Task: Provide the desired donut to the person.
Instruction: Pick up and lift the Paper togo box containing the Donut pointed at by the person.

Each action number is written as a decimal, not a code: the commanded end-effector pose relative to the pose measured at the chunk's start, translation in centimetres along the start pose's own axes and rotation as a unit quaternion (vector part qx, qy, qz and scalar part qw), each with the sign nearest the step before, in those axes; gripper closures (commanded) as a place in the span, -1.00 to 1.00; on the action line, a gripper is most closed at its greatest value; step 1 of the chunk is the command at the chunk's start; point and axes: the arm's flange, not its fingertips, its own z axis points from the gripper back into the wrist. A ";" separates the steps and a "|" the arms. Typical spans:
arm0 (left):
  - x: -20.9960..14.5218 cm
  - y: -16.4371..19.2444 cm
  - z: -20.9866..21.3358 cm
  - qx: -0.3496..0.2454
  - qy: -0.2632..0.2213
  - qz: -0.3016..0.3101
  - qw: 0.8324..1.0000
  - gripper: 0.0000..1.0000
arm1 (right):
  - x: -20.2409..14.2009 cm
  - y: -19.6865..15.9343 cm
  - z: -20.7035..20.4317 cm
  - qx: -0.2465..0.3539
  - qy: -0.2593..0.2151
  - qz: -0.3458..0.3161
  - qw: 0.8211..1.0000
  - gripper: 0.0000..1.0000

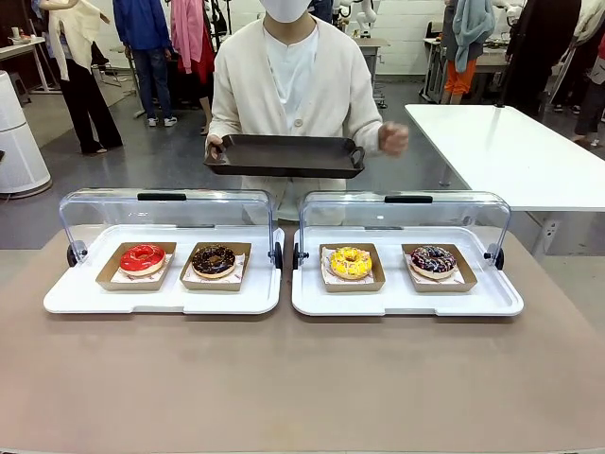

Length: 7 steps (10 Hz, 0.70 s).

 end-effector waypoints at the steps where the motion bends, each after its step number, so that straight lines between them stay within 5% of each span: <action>1: 0.1 -0.1 0.0 -0.003 -0.006 -0.001 1.000 -1.00 | 0.1 -0.1 -0.1 0.003 -0.011 0.005 1.000 -1.00; 2: 0.0 0.0 0.0 0.000 0.000 0.000 1.000 -1.00 | 0.1 -0.1 -0.1 0.003 -0.011 0.005 1.000 -1.00; 3: -1.0 0.6 1.7 -0.041 -0.112 0.000 0.993 -1.00 | 0.1 -0.1 -0.1 0.003 -0.011 0.005 1.000 -1.00; 4: -1.0 0.6 2.1 -0.062 -0.149 -0.019 0.987 -1.00 | 0.1 -0.1 -0.1 0.003 -0.011 0.005 1.000 -1.00; 7: -1.2 0.7 1.9 -0.058 -0.137 -0.013 0.989 -1.00 | 0.1 -0.1 -0.1 0.003 -0.011 0.005 1.000 -1.00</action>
